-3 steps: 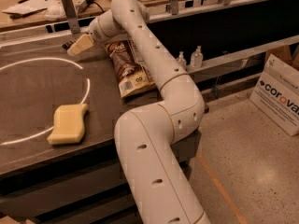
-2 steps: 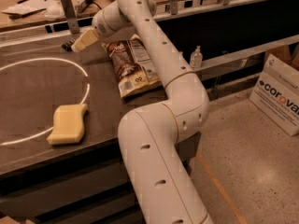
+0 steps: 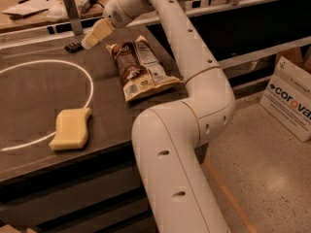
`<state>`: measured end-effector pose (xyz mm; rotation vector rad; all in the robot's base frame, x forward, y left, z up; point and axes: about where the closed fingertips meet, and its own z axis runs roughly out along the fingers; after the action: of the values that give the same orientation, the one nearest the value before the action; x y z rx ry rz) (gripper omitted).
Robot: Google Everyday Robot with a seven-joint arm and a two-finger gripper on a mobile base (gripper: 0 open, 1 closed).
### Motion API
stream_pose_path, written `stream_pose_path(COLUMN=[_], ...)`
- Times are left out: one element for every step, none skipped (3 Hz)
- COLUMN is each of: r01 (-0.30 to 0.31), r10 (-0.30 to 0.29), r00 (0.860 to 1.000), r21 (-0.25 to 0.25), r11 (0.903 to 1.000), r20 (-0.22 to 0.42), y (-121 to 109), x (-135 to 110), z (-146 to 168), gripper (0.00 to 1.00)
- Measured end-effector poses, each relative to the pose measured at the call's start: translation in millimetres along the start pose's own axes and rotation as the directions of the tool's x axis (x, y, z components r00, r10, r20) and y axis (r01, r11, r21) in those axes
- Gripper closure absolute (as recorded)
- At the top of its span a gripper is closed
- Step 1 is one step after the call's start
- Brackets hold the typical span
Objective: Move rxbar chocolate near sponge
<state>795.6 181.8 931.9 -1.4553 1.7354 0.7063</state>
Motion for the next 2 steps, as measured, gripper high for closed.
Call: stream_pose_path(r01=[-0.013,-0.097], r10=[0.012,0.095], r00=[1.000,0.994], r21=[-0.052,-0.031], r11=[0.9986,0.9948], r20=[-0.022,-0.052], y=[29.2,46.0], x=[-18.9,-37.7], z=[-29.1,-67.2], gripper=[0.00,0.00])
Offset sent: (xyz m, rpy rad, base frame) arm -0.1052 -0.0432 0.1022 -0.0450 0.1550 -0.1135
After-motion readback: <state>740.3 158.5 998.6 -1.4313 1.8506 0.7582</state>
